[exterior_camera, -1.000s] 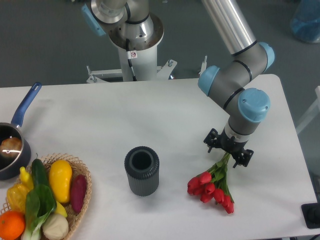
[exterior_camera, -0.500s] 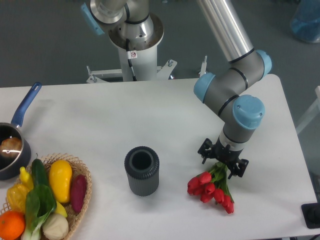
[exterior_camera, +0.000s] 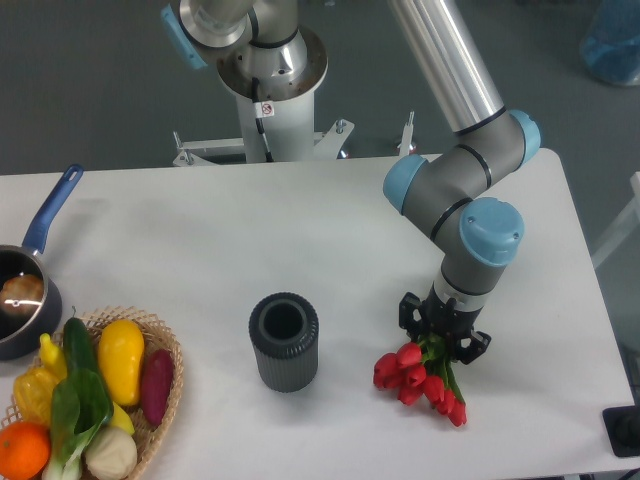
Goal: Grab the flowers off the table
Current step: 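Lift the gripped red tulips up off the table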
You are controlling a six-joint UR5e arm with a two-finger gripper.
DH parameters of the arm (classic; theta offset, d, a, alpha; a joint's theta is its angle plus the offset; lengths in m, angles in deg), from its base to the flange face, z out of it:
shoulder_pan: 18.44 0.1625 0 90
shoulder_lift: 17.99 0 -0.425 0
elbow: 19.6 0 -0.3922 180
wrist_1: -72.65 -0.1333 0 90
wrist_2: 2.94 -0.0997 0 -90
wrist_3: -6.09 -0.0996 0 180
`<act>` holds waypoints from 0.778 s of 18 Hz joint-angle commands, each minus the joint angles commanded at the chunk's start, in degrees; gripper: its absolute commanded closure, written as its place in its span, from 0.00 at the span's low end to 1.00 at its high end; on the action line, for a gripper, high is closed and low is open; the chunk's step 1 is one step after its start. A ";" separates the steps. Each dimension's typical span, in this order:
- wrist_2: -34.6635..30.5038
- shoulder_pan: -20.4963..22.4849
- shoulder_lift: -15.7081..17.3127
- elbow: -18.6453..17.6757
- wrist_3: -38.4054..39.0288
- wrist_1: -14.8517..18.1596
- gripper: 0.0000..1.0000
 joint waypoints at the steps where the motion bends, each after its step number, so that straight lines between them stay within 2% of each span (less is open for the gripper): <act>1: 0.00 0.09 0.09 0.00 0.09 0.00 1.00; 4: -0.17 -0.18 0.53 0.87 0.70 0.09 1.00; 10: -0.35 0.09 2.02 5.53 0.61 0.97 1.00; 14: -1.23 0.09 2.29 9.39 0.79 4.91 1.00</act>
